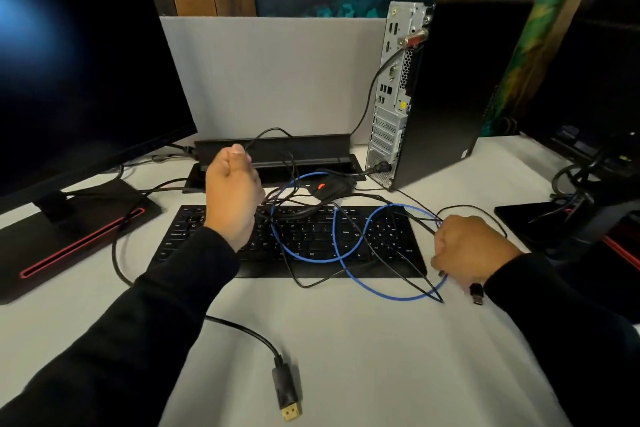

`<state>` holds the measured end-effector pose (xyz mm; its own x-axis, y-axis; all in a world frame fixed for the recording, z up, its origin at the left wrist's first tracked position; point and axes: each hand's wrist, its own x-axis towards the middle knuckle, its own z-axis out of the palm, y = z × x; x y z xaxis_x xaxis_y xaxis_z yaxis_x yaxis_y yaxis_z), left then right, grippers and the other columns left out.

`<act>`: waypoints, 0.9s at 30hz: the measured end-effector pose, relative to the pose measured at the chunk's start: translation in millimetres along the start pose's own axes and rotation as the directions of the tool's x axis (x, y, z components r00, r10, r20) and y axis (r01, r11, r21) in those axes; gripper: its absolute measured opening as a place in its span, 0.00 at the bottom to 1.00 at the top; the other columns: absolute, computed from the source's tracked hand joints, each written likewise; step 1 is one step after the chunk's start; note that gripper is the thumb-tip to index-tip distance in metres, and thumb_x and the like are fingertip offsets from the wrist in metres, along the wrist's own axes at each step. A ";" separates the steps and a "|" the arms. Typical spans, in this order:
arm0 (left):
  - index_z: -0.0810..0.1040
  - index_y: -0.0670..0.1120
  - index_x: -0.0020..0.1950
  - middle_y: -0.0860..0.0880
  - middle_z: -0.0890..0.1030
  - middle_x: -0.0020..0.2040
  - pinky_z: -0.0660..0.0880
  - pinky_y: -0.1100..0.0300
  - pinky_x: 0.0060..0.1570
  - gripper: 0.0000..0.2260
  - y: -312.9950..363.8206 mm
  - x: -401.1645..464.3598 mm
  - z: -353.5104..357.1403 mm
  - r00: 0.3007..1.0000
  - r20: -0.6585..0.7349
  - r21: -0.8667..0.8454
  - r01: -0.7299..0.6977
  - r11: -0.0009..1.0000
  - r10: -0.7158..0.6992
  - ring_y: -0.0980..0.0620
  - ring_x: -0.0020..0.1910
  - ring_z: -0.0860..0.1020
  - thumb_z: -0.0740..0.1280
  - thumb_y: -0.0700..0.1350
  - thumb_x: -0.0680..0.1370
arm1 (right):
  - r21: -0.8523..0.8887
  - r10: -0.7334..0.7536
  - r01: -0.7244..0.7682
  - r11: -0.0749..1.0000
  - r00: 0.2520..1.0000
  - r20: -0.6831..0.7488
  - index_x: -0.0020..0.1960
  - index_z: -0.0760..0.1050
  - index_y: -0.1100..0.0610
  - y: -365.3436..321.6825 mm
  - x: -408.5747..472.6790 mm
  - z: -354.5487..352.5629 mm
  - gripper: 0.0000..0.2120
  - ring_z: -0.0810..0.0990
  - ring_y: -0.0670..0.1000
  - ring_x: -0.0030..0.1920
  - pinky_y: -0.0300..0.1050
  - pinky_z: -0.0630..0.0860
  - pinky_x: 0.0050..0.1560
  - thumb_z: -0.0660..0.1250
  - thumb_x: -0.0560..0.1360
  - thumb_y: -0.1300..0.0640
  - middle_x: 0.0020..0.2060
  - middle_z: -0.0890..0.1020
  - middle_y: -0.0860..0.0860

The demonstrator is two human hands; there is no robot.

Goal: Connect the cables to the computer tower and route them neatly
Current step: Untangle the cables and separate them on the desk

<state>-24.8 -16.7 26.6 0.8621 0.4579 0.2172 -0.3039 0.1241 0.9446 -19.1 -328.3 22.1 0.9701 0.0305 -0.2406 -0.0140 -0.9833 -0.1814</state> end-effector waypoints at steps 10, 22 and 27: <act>0.68 0.47 0.44 0.53 0.62 0.30 0.59 0.63 0.25 0.14 3.0 -6.5 7.7 0.984 0.164 0.087 -0.088 0.992 0.073 0.56 0.26 0.58 0.54 0.49 0.88 | 0.712 -0.132 0.649 0.267 0.756 -0.641 0.60 0.66 0.53 -82.7 -29.2 -59.6 0.13 0.87 0.52 0.39 0.48 0.84 0.42 0.68 0.82 0.63 0.44 0.87 0.54; 0.69 0.47 0.42 0.48 0.67 0.31 0.60 0.62 0.26 0.15 14.3 -17.9 24.8 0.977 0.203 -0.041 0.072 0.997 -0.062 0.55 0.26 0.64 0.54 0.49 0.88 | 0.432 -0.418 0.855 0.285 0.517 -0.747 0.52 0.82 0.59 -148.0 -6.7 9.2 0.04 0.85 0.50 0.47 0.50 0.84 0.50 0.72 0.78 0.64 0.46 0.83 0.52; 0.71 0.47 0.41 0.47 0.69 0.32 0.58 0.64 0.24 0.17 15.7 -13.4 17.8 0.940 0.294 -0.122 0.217 0.969 -0.173 0.55 0.26 0.69 0.52 0.44 0.88 | -0.045 -0.534 0.849 0.527 0.290 -0.794 0.52 0.82 0.55 -150.6 11.4 15.1 0.04 0.76 0.52 0.45 0.54 0.75 0.46 0.69 0.80 0.56 0.40 0.79 0.48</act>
<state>-34.0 -36.6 42.8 0.9822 0.1501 0.1128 -0.1570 0.3269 0.9319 -9.5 -177.1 32.3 0.4812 0.3919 0.7841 0.8266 -0.5006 -0.2571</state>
